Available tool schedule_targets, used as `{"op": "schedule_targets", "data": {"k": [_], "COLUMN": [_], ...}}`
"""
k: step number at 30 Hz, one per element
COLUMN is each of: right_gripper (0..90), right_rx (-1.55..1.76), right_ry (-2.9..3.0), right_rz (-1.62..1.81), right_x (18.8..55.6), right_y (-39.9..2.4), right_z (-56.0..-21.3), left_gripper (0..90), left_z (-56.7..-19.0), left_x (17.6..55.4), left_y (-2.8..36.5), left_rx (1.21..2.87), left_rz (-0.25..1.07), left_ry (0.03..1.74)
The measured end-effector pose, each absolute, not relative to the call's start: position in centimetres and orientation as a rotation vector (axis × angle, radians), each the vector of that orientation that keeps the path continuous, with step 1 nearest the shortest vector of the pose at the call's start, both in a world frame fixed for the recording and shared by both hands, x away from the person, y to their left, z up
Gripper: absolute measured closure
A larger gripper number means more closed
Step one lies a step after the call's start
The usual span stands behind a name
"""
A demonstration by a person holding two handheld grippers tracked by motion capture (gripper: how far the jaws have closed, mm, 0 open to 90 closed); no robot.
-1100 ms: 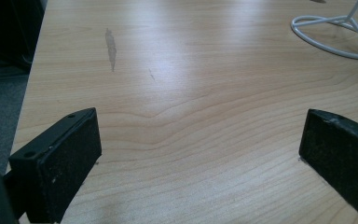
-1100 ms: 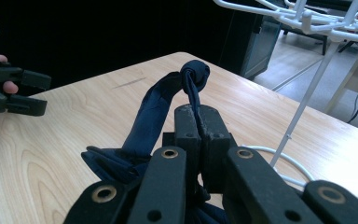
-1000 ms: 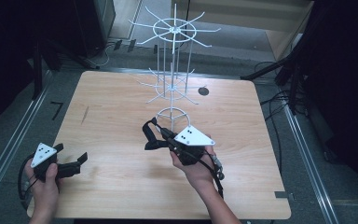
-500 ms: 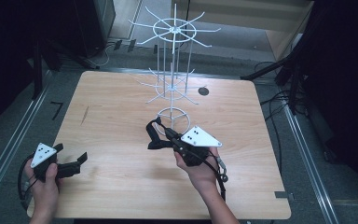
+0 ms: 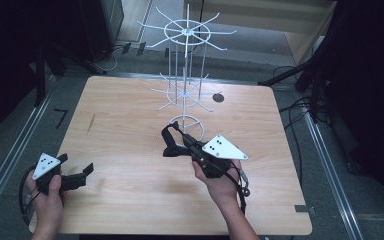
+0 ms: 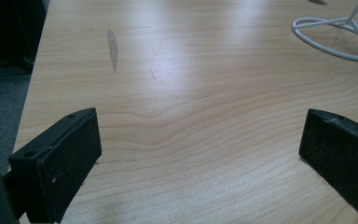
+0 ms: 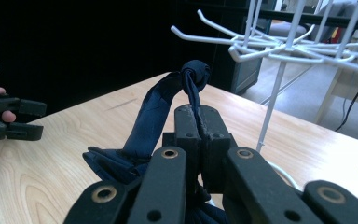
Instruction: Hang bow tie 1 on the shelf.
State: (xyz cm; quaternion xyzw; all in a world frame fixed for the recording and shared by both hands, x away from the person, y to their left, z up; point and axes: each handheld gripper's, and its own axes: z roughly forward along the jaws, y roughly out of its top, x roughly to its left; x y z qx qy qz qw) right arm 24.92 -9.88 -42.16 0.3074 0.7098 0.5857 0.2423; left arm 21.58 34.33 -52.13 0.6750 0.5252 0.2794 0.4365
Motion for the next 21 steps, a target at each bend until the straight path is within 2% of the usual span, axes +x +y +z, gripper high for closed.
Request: {"op": "schedule_targets", "data": {"k": [21], "right_gripper": [88.8], "right_rx": [0.83], "right_ry": [1.873], "right_rz": [1.641], "right_x": [24.7], "right_y": [-10.7], "right_z": [-40.7], "left_gripper": [0.0], "left_z": [-52.1], "left_x": [21.5], "left_y": [34.3], "left_rx": [1.678], "left_rz": [0.694], "left_ry": [1.307]}}
